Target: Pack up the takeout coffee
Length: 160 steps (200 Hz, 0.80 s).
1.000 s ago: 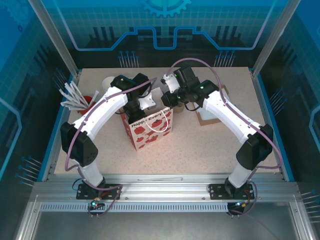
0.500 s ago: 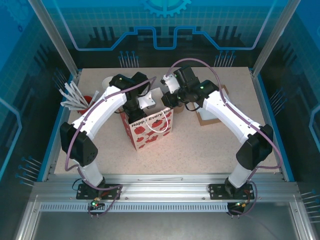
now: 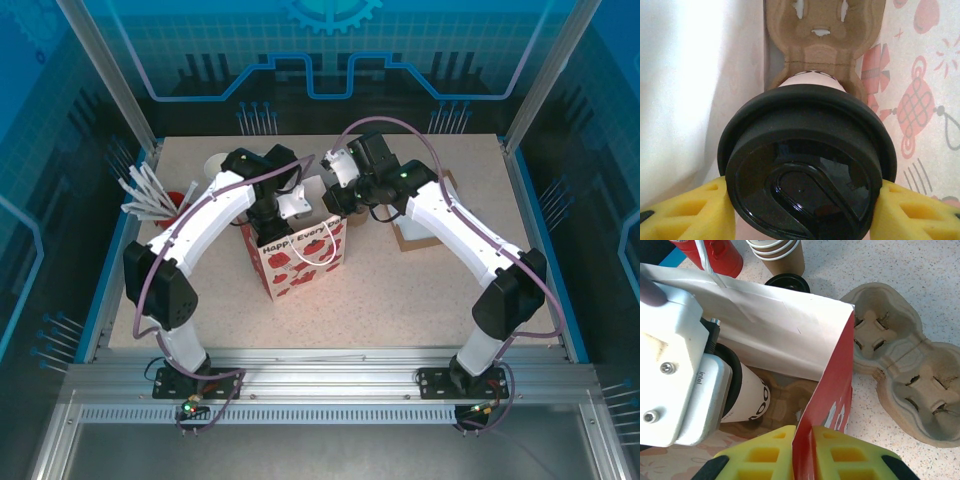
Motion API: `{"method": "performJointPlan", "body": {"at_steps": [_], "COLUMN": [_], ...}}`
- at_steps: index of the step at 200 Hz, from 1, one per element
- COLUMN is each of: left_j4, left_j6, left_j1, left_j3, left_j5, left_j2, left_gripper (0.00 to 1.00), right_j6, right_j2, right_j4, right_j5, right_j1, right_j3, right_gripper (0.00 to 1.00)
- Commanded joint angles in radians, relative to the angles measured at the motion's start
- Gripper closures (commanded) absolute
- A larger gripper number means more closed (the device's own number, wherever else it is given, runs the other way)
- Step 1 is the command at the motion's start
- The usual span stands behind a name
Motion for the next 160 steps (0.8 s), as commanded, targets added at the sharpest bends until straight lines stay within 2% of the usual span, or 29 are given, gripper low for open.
{"method": "performJointPlan", "body": {"at_steps": [1, 160], "left_j4": [-0.001, 0.045], "left_j6": [0.020, 0.000], "left_j1": [0.008, 0.008], "left_j3": [-0.016, -0.058], "left_j5": [0.007, 0.017], "left_j2": [0.020, 0.042], "left_gripper": [0.54, 0.54], "right_j6": [-0.016, -0.009], "right_j2": [0.016, 0.020], "right_j4": [-0.031, -0.029], "right_j5": [-0.018, -0.025], "right_j1": [0.002, 0.005], "right_j3": [0.030, 0.032], "right_gripper": [0.82, 0.82]}}
